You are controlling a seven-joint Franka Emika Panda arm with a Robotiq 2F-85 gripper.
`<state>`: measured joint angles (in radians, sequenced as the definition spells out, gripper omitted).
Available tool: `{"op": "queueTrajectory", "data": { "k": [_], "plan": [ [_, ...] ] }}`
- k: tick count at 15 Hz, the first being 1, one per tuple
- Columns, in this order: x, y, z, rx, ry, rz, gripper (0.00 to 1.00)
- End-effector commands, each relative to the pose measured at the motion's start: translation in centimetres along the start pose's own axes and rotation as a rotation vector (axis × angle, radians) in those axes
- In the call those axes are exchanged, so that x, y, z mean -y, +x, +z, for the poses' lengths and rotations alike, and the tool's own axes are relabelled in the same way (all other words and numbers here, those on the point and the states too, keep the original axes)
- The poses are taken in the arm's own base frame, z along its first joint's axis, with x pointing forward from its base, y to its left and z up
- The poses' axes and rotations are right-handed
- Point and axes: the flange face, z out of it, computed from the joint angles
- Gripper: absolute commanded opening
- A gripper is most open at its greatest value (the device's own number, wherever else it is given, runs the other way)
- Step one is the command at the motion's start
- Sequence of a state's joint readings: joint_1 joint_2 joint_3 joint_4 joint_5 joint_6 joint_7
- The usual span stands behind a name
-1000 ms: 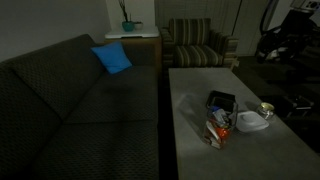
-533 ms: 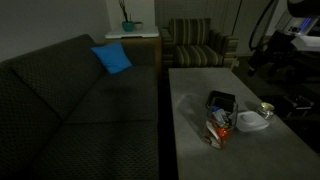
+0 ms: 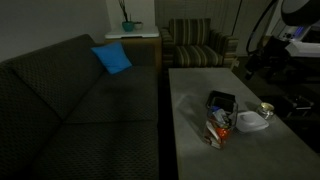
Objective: Place the lid on the container and push the button
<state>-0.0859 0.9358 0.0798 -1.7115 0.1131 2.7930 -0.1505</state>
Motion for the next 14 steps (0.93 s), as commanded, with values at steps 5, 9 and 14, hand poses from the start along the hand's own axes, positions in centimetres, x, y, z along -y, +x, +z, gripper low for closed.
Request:
{"op": "queueTrajectory", "data": {
  "k": [5, 9, 14],
  "plan": [
    [0.0, 0.3, 0.7, -0.012, -0.006, -0.012, 1.0],
    [-0.6, 0.9, 4.0, 0.003, -0.027, -0.018, 1.0],
    [-2.7, 0.5, 10.8, 0.109, -0.056, -0.046, 1.0]
  ]
}}
